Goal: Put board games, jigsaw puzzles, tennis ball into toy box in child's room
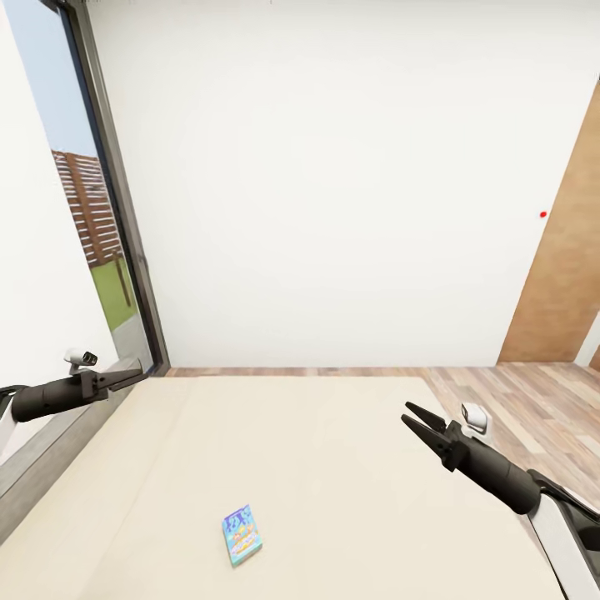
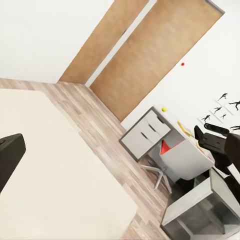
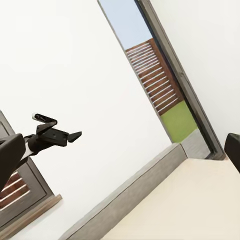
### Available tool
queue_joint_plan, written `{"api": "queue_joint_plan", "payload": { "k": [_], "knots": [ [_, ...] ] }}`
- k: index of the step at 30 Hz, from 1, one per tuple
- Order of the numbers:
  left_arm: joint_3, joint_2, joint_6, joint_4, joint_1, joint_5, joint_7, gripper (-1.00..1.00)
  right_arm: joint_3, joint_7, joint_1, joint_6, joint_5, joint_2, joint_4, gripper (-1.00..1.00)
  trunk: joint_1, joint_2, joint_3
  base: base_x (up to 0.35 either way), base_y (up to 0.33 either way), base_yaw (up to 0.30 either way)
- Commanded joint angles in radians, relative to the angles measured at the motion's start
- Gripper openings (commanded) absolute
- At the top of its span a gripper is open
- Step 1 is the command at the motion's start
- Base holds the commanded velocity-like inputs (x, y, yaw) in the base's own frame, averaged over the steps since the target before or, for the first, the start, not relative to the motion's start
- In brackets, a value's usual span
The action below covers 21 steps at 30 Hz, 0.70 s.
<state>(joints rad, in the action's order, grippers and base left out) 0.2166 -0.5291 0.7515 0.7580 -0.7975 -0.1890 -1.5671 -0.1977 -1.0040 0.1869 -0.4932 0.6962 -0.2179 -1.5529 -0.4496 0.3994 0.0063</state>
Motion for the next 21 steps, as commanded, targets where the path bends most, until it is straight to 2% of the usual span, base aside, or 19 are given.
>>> {"api": "queue_joint_plan", "payload": {
  "k": [1, 21],
  "knots": [
    [0.0, 0.0, 0.01, 0.0, 0.0, 0.0, -0.004, 1.0, 0.0, -0.001, 0.0, -0.008, 0.007, 0.0, 0.0, 1.0, 0.0, 0.001, 0.001, 0.0, 0.0, 0.0],
    [0.001, 0.0, 0.011, 0.0, 0.0, 0.0, -0.004, 1.0, 0.0, -0.003, 0.0, 0.021, 0.008, -0.001, 0.001, 1.0, 0.0, 0.001, 0.031, 0.0, 0.0, 0.005]
  ]
}}
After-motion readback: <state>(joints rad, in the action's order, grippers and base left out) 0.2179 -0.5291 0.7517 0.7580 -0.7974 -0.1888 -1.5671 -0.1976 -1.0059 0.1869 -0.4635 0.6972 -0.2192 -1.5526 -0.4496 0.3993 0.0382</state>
